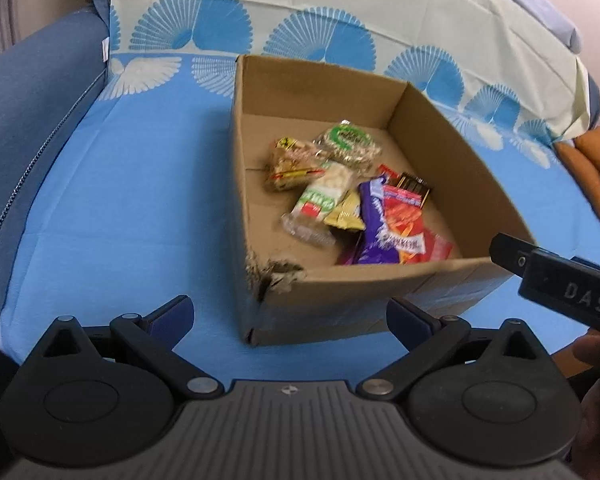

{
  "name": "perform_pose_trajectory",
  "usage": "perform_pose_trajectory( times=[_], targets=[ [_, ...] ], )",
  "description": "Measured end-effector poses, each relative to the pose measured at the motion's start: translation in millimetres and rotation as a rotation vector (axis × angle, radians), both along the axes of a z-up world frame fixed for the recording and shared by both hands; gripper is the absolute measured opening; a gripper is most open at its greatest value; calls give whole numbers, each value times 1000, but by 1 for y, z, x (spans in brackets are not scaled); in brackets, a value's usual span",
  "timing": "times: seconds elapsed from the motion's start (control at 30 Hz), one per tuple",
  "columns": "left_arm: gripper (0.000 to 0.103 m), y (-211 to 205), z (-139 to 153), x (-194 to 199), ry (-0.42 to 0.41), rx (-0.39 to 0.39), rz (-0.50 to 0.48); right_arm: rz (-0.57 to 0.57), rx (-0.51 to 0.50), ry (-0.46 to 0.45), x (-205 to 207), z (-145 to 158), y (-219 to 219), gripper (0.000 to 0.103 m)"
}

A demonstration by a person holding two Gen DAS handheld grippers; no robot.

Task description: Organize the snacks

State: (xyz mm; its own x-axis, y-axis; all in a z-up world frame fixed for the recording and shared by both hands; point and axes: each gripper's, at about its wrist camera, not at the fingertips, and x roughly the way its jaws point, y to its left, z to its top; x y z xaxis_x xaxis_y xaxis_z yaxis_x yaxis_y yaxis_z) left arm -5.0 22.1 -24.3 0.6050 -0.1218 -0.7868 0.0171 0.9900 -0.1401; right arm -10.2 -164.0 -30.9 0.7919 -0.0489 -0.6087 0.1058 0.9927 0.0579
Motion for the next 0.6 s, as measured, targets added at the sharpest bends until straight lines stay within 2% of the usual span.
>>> perform_pose_trajectory(
  times=[0.1, 0.43, 0.6],
  targets=[
    [102, 3, -3, 1, 5, 10, 7, -1, -63, 19, 1, -5, 7, 102],
    [102, 9, -4, 6, 10, 5, 27, 55, -151, 43, 3, -14, 20, 102],
    [102, 7, -4, 7, 9, 10, 26, 75, -163, 48, 4, -15, 22, 102]
  ],
)
